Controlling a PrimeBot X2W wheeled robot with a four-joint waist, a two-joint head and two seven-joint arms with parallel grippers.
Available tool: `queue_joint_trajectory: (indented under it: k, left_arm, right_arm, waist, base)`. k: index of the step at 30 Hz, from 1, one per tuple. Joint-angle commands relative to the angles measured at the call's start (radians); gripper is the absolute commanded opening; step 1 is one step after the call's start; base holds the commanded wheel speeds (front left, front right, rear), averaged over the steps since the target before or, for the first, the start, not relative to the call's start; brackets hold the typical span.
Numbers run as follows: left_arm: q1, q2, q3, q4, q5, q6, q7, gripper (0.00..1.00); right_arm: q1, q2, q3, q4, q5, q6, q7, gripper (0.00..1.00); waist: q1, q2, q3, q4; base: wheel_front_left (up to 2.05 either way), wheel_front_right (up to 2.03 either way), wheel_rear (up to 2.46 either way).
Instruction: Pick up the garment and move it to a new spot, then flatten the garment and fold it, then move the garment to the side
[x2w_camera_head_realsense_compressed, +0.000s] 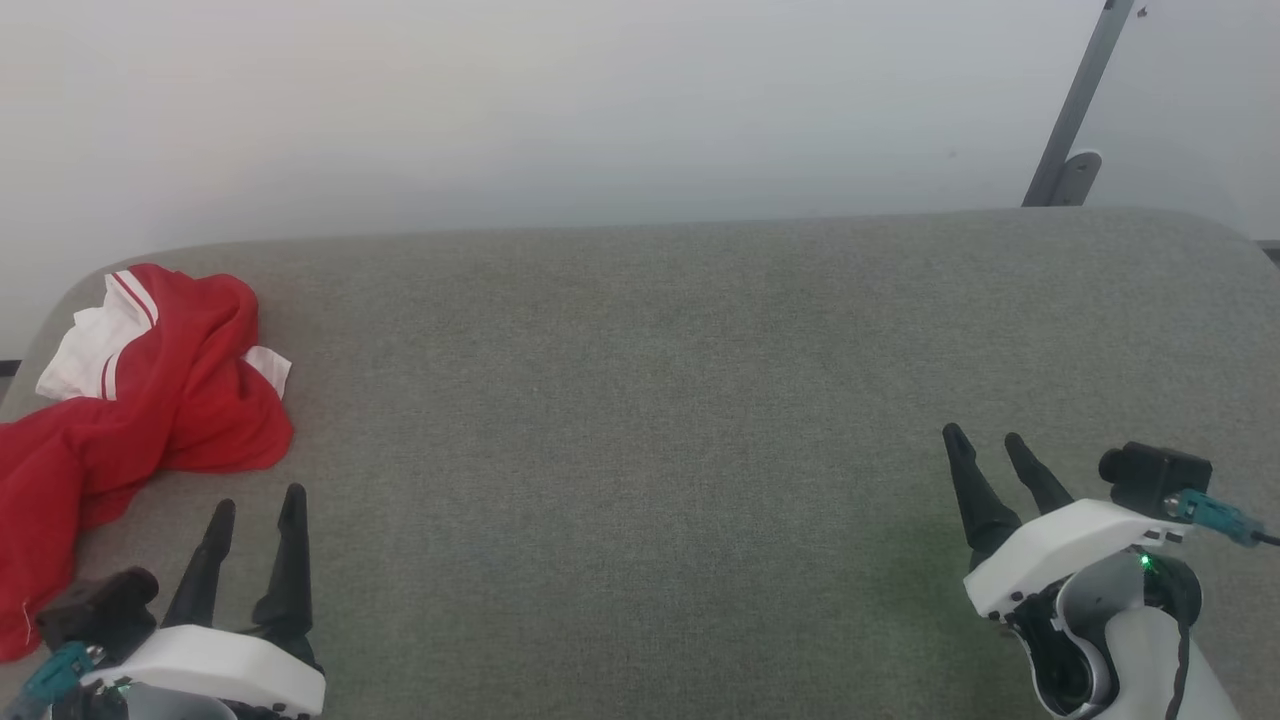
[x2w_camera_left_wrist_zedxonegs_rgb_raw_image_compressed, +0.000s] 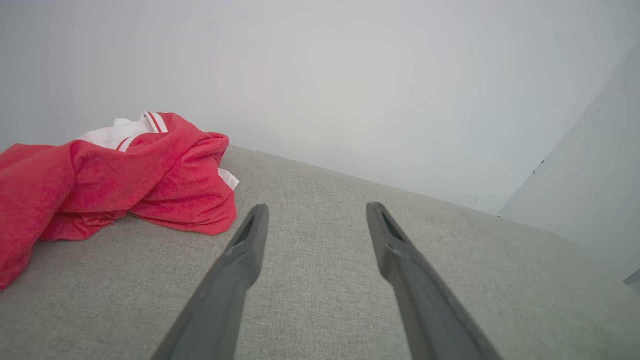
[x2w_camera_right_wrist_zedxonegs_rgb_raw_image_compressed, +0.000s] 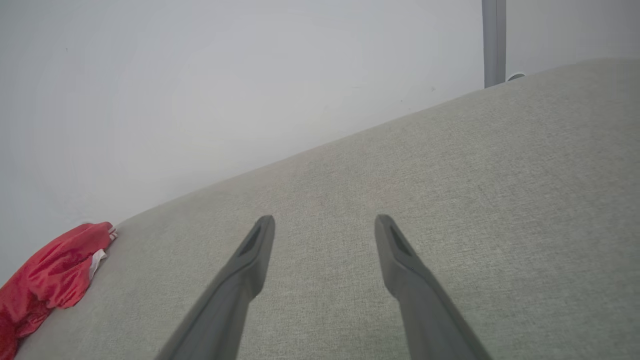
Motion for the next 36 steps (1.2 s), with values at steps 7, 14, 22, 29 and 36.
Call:
queue_joint_trajectory:
  k: [7,14,22,29,36]
  left_arm:
    - [0.004,0.018,-0.003,-0.009,0.079,-0.009,-0.025,1.0]
    - [0.011,0.022,-0.004,-0.014,0.126,-0.01,-0.038,1.0]
    - [0.019,0.029,-0.005,-0.016,0.179,-0.01,-0.054,1.0]
    - [0.022,0.035,-0.008,-0.018,0.218,-0.011,-0.069,1.0]
    - [0.025,0.041,-0.009,-0.019,0.261,-0.01,-0.08,1.0]
  right_arm:
    - [-0.022,0.001,-0.007,-0.013,-0.086,0.003,-0.014,1.0]
    - [-0.025,0.005,-0.011,-0.015,-0.143,0.003,-0.019,1.0]
    - [-0.029,0.006,-0.01,-0.013,-0.21,0.003,-0.024,1.0]
    - [-0.034,0.002,-0.008,-0.008,-0.265,0.003,-0.031,1.0]
    - [-0.038,0.003,-0.006,-0.007,-0.317,0.002,-0.039,1.0]
  waist:
    - [0.0,0.0,0.001,-0.001]
    - [0.0,0.0,0.001,-0.003]
    - [0.0,0.0,0.001,-0.008]
    - [0.0,0.0,0.001,-0.01]
    - [0.0,0.0,-0.003,-0.013]
  base:
    - [0.0,0.0,0.0]
    - [0.0,0.0,0.0]
    - [0.0,0.0,0.0]
    - [0.0,0.0,0.0]
    - [0.0,0.0,0.0]
